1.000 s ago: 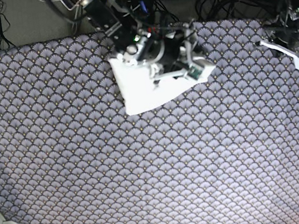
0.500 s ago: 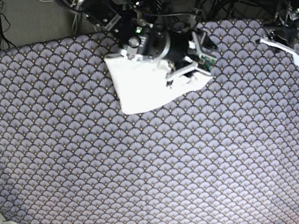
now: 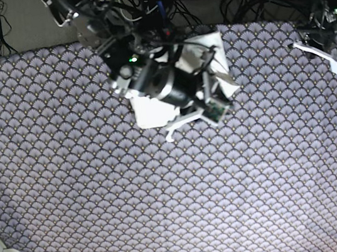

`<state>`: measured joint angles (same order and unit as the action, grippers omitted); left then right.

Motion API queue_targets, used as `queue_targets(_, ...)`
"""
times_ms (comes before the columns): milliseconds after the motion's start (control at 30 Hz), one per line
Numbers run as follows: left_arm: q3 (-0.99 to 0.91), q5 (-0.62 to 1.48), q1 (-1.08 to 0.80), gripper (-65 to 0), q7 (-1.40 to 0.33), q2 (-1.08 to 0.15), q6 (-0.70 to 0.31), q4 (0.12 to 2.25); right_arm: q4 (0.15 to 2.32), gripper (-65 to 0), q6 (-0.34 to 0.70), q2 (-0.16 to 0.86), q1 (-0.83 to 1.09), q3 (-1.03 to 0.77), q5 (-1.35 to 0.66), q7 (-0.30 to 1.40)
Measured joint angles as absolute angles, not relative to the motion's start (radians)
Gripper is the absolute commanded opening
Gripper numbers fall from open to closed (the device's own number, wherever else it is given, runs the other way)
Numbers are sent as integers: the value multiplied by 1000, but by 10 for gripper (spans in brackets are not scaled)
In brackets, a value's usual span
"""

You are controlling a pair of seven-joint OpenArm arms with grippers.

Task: Fold the T-shirt properly
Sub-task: 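Press and adjust the folded bundle with the right gripper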

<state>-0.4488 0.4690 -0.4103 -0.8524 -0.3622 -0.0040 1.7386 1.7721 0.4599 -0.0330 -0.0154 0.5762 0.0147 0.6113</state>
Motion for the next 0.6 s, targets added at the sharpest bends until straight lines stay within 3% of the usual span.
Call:
queue_targets(167, -412, 462, -409, -645, -849, -363, -3, 1739, 1726, -650, 458, -4, -13, 491, 12, 593)
queue_targets(600, -347, 466, -394, -645, -849, -360, -3, 1739, 1645, -650, 458, 33, 155, 495, 11, 495)
